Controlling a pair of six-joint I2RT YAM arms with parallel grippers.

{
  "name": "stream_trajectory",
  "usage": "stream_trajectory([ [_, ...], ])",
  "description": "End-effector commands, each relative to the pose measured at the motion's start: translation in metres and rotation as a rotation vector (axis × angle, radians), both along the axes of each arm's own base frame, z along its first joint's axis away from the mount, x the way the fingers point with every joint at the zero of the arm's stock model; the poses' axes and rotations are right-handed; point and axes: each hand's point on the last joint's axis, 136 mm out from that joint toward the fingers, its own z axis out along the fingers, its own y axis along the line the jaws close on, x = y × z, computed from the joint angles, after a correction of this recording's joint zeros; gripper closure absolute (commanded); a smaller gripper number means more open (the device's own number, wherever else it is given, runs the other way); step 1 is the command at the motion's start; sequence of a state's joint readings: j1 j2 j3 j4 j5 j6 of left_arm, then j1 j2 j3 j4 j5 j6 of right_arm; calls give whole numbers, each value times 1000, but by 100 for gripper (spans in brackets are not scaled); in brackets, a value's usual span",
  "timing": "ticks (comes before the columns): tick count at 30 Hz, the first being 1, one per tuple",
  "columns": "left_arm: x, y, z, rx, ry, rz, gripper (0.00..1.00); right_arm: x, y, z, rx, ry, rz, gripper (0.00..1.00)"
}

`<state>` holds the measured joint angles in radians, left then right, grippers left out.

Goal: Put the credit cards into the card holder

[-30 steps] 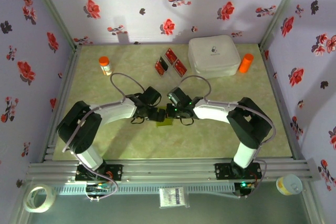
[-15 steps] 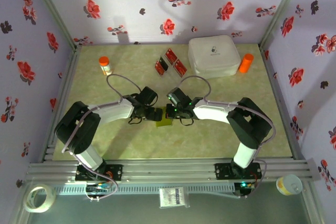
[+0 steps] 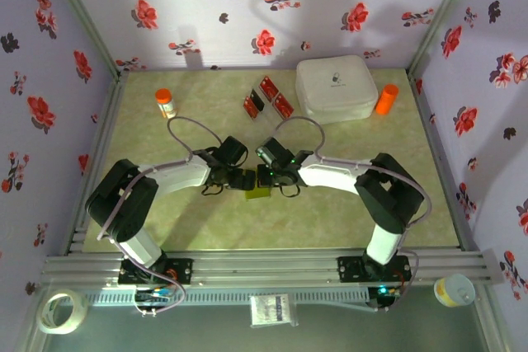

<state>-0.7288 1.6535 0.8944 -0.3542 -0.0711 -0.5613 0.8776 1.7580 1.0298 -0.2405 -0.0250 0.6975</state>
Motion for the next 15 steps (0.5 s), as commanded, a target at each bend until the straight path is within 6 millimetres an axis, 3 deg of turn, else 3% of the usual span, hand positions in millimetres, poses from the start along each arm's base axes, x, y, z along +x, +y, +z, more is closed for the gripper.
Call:
stream_trajectory([
  [1, -16, 18, -28, 81, 69, -9, 0, -11, 3, -12, -44, 34, 41, 100],
  [15, -16, 17, -29, 73, 70, -6, 0, -38, -4, -34, -143, 47, 104, 100],
])
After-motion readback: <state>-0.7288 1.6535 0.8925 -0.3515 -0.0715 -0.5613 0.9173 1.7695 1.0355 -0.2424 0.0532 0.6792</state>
